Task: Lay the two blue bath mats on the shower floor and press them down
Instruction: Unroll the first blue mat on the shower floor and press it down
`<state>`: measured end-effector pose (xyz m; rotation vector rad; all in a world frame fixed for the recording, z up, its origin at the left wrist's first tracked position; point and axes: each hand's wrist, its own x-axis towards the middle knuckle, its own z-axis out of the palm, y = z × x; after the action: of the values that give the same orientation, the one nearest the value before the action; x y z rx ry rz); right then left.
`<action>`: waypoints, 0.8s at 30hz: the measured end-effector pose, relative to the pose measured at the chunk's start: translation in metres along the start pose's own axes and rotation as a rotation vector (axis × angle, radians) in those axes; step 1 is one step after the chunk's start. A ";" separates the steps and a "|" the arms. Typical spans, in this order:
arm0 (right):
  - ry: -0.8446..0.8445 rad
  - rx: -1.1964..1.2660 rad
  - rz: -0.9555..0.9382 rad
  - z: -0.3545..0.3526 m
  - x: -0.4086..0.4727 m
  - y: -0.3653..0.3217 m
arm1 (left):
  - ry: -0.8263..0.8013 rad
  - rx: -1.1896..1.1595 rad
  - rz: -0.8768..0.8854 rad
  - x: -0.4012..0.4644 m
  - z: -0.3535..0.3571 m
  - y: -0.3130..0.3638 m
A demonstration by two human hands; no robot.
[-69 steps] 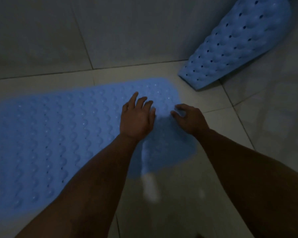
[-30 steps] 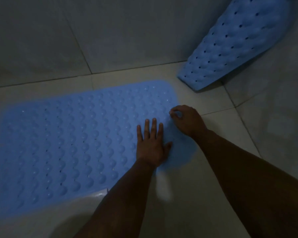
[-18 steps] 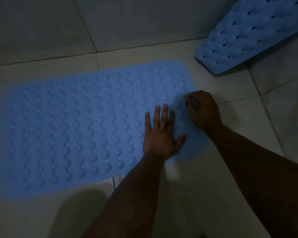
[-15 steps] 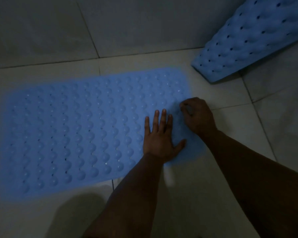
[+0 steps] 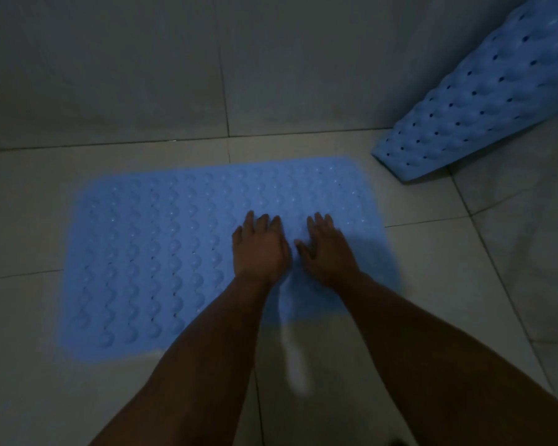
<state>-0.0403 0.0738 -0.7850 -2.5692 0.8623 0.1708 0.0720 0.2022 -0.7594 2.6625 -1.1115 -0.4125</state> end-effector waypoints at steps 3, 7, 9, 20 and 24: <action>0.074 -0.154 -0.091 0.038 -0.010 -0.003 | 0.094 0.021 0.002 -0.007 0.008 -0.025; 0.183 -0.216 -0.081 0.056 -0.010 -0.004 | 0.146 -0.003 0.017 -0.003 0.022 -0.045; 0.190 -0.220 -0.082 0.057 -0.011 -0.004 | 0.155 -0.014 0.018 -0.001 0.026 -0.048; -0.033 -0.163 -0.021 0.042 -0.007 -0.009 | 0.181 -0.014 0.021 0.003 0.028 -0.055; -0.293 0.052 0.085 -0.010 0.014 -0.014 | 0.142 0.007 0.032 0.000 0.017 -0.048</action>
<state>-0.0203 0.0720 -0.7746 -2.3809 0.8506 0.5282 0.0978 0.2329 -0.7898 2.6293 -1.1125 -0.2103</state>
